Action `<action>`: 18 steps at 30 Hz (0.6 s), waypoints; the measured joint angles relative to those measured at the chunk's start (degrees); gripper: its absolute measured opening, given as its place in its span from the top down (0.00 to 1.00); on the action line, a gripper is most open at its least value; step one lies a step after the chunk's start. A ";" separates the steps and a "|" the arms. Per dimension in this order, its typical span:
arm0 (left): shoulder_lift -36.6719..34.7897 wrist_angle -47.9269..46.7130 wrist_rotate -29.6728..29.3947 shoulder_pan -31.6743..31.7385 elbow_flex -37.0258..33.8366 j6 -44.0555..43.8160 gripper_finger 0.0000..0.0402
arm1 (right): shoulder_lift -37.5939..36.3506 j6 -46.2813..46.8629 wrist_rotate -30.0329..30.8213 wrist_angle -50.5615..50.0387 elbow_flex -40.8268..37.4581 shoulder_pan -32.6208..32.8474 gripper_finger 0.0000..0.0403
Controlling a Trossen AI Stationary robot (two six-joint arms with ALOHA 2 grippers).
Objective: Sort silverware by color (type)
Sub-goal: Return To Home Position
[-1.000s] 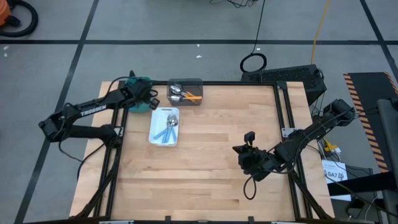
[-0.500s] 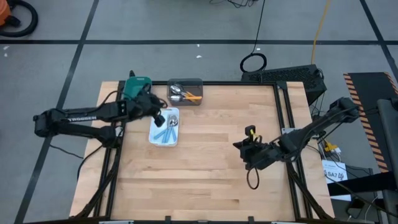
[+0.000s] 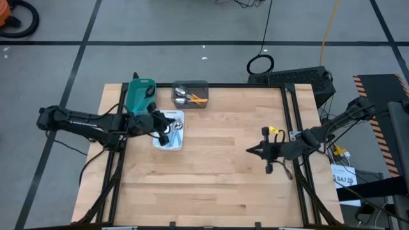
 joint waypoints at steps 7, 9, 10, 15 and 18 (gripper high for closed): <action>-0.24 10.41 -0.41 -4.20 -5.94 2.71 1.00 | -6.07 -5.31 -8.58 9.88 -8.07 -0.16 1.00; -0.66 16.60 -0.40 -4.68 -10.23 3.48 1.00 | -6.77 -6.06 -9.52 11.86 -9.86 -0.63 1.00; -0.65 20.37 -0.36 -4.71 -12.40 3.78 1.00 | -7.03 -6.04 -10.40 12.82 -10.78 -0.97 1.00; -0.60 32.36 1.53 -4.65 -20.02 4.87 1.00 | -7.47 -5.73 -16.63 21.55 -16.75 -3.74 1.00; -0.61 32.60 3.74 -5.01 -20.38 5.20 1.00 | -7.47 -5.73 -16.86 26.53 -19.87 -5.40 1.00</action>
